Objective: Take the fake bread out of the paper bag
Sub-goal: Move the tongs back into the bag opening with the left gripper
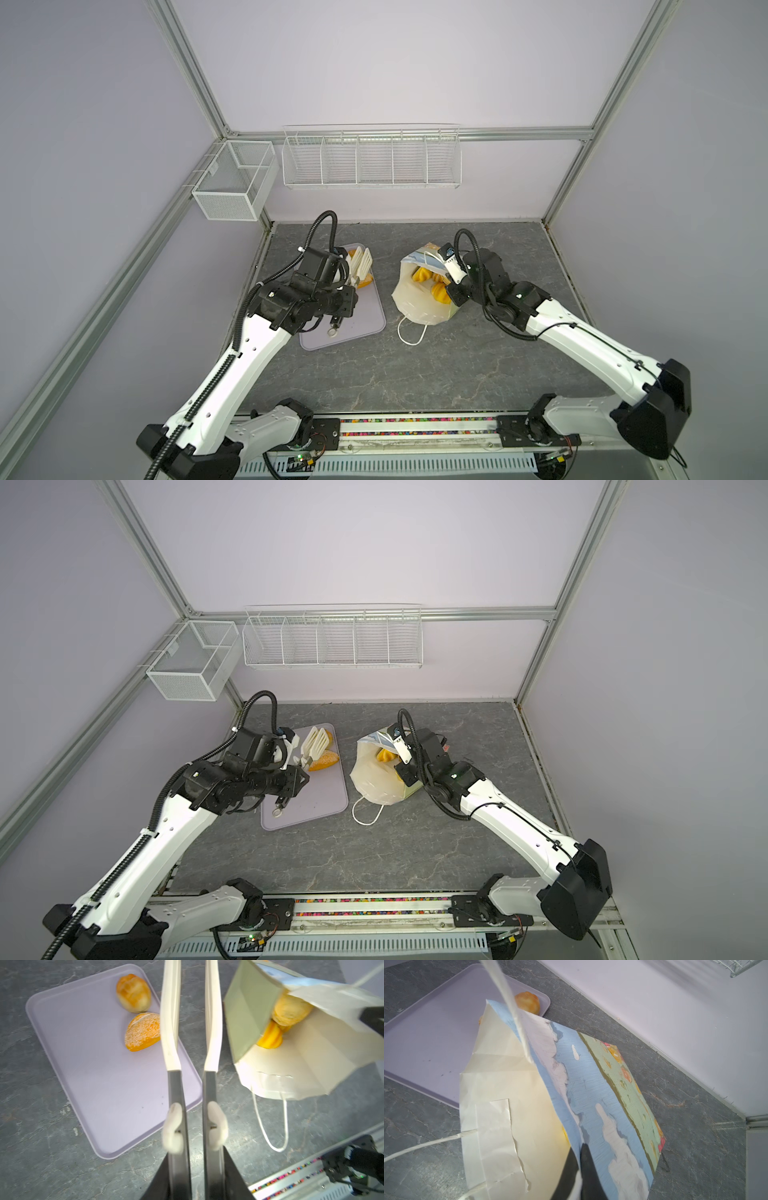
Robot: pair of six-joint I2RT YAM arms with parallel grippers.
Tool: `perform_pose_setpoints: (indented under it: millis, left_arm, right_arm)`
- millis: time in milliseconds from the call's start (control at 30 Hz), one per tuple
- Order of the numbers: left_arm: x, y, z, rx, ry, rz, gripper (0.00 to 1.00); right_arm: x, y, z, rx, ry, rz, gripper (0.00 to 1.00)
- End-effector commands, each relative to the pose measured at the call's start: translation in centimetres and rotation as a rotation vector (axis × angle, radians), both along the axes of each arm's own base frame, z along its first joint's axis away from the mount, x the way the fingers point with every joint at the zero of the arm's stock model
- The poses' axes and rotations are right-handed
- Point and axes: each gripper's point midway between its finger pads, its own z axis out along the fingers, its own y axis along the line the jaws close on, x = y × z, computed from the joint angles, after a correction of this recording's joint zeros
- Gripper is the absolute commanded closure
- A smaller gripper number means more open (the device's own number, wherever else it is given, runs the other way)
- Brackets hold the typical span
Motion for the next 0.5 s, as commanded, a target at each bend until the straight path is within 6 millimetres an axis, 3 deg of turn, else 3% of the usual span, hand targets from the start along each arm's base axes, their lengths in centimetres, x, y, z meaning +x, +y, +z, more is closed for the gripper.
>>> perform_pose_setpoints:
  millis: [0, 200, 467]
  left_arm:
    - [-2.7, -1.6, 2.3, 0.016, -0.043, -0.125, 0.69]
    - [-5.8, -5.0, 2.3, 0.127, -0.066, -0.301, 0.66]
    - [-5.7, -8.7, -1.1, 0.16, 0.098, -0.324, 0.65]
  right_arm:
    - [0.3, -0.1, 1.3, 0.028, -0.042, -0.007, 0.93]
    - [0.6, 0.1, 1.3, 0.029, -0.045, -0.005, 0.93]
    - [0.4, 0.2, 1.0, 0.055, -0.044, -0.009, 0.93]
